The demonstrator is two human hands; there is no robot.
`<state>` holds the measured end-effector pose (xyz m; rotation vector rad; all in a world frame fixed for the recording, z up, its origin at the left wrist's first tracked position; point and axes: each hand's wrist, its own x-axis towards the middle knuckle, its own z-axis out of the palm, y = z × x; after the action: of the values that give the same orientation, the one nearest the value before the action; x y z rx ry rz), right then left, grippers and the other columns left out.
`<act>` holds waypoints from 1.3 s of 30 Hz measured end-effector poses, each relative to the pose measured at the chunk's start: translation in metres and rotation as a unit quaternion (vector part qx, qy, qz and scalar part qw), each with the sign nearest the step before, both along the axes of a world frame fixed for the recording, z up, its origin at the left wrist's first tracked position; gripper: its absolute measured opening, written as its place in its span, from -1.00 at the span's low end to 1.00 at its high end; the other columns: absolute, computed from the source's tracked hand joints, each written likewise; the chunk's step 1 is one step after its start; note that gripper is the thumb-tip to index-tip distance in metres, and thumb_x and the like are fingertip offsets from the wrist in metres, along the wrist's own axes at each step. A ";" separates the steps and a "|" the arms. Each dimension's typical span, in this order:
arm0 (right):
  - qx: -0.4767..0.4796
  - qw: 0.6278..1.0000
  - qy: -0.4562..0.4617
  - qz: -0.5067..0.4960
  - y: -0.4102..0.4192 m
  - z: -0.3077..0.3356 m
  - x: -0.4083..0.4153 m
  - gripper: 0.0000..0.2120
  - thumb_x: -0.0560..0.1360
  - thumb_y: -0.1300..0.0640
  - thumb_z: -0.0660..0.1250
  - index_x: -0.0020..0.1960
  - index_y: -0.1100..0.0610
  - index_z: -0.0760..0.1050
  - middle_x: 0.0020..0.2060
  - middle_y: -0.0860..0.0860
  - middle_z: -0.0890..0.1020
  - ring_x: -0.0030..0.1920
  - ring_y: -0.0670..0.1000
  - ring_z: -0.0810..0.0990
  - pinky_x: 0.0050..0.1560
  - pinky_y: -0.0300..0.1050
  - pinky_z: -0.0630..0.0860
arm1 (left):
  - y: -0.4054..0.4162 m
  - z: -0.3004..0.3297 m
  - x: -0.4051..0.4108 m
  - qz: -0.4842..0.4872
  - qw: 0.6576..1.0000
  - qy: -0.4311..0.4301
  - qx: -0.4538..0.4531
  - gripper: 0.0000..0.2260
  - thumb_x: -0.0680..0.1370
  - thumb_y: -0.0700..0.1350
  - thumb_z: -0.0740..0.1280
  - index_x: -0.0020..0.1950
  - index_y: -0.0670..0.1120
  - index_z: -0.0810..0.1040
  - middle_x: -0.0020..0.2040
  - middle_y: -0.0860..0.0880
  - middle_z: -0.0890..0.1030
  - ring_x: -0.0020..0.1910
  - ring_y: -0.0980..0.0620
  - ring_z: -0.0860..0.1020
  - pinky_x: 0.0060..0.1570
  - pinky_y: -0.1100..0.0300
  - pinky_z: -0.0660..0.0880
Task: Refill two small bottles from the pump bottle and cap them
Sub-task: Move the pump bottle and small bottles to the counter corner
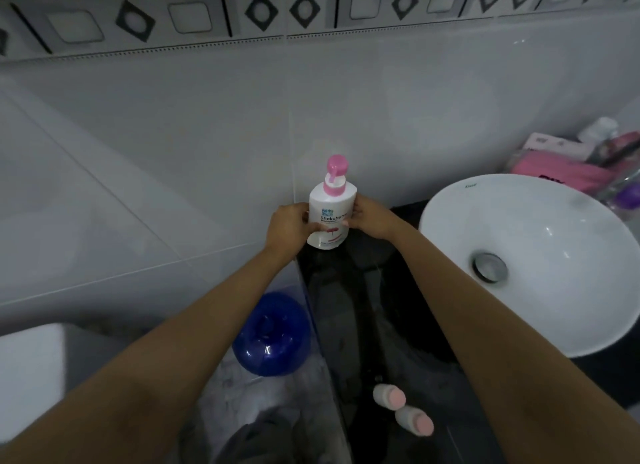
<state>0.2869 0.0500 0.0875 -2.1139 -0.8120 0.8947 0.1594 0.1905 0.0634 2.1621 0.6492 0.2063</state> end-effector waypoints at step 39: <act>-0.073 0.903 -0.044 -0.420 -0.222 -0.055 -0.283 -0.60 0.36 0.10 0.50 0.15 0.07 0.50 0.10 0.05 0.56 -0.02 0.02 0.57 0.03 -0.04 0.55 | -0.170 -0.051 -0.113 -0.486 0.870 0.075 -0.024 -0.55 0.29 -0.17 0.56 0.15 -0.05 0.57 0.10 0.01 0.59 0.08 0.07 0.54 0.12 0.17 0.50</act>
<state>0.0042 -0.1717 0.0322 -2.3136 0.1774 0.3891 0.0468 0.0202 0.0123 2.2015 -0.4052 -0.5157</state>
